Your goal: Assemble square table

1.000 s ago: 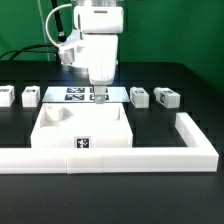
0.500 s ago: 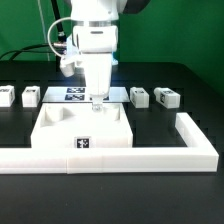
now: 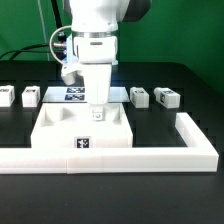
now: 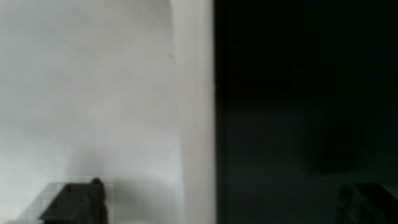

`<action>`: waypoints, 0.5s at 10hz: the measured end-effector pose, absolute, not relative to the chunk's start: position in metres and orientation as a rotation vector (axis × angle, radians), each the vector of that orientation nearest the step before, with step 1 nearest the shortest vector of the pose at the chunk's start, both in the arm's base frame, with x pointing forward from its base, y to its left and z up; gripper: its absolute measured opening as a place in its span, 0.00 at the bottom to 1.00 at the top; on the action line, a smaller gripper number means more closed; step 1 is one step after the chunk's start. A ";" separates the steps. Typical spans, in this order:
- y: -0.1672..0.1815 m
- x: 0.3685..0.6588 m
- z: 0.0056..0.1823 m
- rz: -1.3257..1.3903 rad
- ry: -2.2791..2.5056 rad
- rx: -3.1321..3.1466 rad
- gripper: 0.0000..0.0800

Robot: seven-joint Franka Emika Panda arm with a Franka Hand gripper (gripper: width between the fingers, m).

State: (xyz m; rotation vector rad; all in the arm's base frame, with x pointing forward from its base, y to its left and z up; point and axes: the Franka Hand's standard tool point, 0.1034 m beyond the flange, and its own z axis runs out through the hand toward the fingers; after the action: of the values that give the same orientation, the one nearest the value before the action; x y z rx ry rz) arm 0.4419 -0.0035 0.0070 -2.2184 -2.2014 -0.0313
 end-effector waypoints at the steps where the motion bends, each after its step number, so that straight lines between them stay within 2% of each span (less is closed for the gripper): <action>1: -0.003 0.442 0.007 -0.031 -2.201 -2.218 0.69; 2: -0.003 0.442 0.007 -0.031 -2.201 -2.218 0.69; 4: -0.003 0.442 0.007 -0.031 -2.201 -2.218 0.26; 5: -0.004 0.442 0.007 -0.031 -2.201 -2.218 0.26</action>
Offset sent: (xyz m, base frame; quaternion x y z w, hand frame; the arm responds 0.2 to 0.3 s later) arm 0.0000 0.0000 0.0000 0.0000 0.0000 0.0000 1.0000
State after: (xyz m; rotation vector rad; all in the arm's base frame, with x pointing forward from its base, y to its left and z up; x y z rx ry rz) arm 0.4418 -0.0035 0.0069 -2.2184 -2.2010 -0.0308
